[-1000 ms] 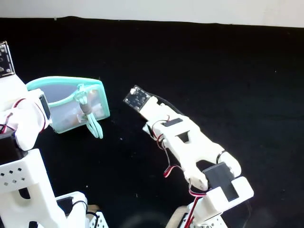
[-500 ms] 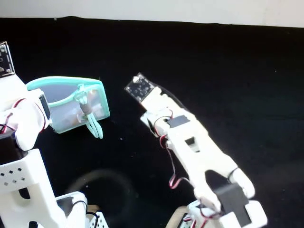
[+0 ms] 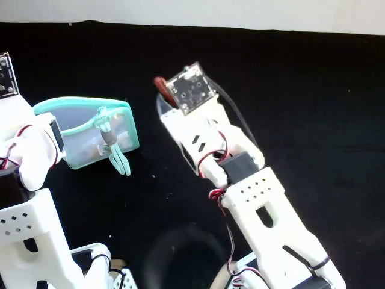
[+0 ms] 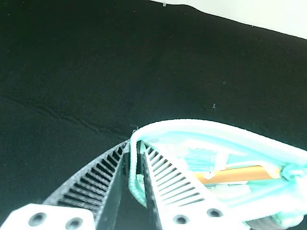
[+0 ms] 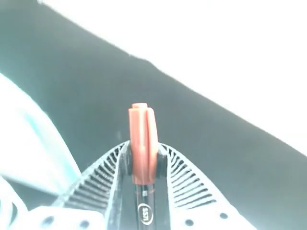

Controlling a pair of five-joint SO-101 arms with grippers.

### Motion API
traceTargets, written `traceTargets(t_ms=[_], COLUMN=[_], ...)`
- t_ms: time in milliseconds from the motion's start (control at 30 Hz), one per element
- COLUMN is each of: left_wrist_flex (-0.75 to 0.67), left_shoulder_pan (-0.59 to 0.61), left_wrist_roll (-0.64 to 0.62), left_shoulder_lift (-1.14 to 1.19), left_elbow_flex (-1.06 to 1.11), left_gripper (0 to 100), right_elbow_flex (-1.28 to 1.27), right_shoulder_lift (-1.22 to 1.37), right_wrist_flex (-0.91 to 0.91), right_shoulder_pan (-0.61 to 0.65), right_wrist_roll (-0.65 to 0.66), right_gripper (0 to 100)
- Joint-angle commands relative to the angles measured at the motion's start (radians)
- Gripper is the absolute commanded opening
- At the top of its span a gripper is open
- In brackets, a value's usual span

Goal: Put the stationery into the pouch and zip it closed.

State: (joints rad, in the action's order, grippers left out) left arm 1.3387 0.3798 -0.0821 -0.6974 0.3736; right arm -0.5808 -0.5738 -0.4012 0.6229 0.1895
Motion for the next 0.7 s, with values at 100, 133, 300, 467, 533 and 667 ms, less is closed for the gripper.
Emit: traceTargets(t_ms=[100,133,300,467,533,667], left_wrist_flex=[0.002,0.002,0.002,0.002,0.002,0.002], left_shoulder_pan=[0.002,0.002,0.002,0.002,0.002,0.002], left_wrist_roll=[0.003,0.003,0.003,0.003,0.003,0.003], left_shoulder_lift=[0.03,0.03,0.03,0.03,0.031,0.031], left_elbow_flex=[0.047,0.047,0.047,0.047,0.047,0.047], left_gripper=[1,1,1,1,1,1], right_elbow_flex=[0.182,0.199,0.263,0.314,0.337,0.392], right_shoulder_lift=[-0.038,-0.038,-0.036,-0.036,-0.036,-0.01], right_wrist_flex=[0.001,0.002,0.002,0.004,0.004,0.005], right_shoulder_pan=[0.035,0.041,0.073,0.131,0.156,0.2], right_wrist_roll=[-0.06,-0.069,-0.075,-0.077,-0.077,-0.077], right_gripper=[0.6,0.6,0.6,0.6,0.6,0.6])
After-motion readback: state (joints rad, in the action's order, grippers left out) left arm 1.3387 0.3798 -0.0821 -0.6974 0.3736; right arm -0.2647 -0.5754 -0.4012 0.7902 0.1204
